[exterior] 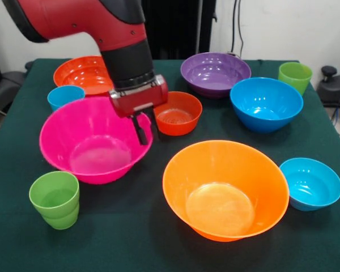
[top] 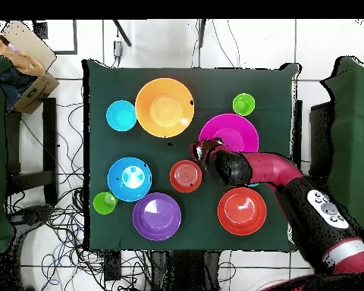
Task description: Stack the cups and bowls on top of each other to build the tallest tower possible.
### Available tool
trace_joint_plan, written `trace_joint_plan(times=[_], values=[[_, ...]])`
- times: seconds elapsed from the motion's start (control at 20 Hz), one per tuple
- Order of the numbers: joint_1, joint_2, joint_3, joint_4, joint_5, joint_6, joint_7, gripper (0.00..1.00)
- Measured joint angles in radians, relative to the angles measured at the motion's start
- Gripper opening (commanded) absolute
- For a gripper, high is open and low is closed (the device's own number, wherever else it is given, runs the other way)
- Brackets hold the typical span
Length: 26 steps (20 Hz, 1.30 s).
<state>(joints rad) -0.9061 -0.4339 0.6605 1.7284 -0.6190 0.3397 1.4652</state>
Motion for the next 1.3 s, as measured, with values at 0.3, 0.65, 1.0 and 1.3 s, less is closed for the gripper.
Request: trace_joint_plan(times=[0.3,0.65,1.0,1.3], values=[[-0.080,-0.075,0.087,-0.005,0.035,0.245,-0.003,0.00],[-0.119,-0.116,0.149,-0.026,0.033,0.361,-0.011,0.00],[-0.132,-0.132,0.205,-0.026,0.016,0.363,-0.011,0.00],[-0.203,-0.235,0.324,0.040,0.052,0.407,-0.011,0.00]])
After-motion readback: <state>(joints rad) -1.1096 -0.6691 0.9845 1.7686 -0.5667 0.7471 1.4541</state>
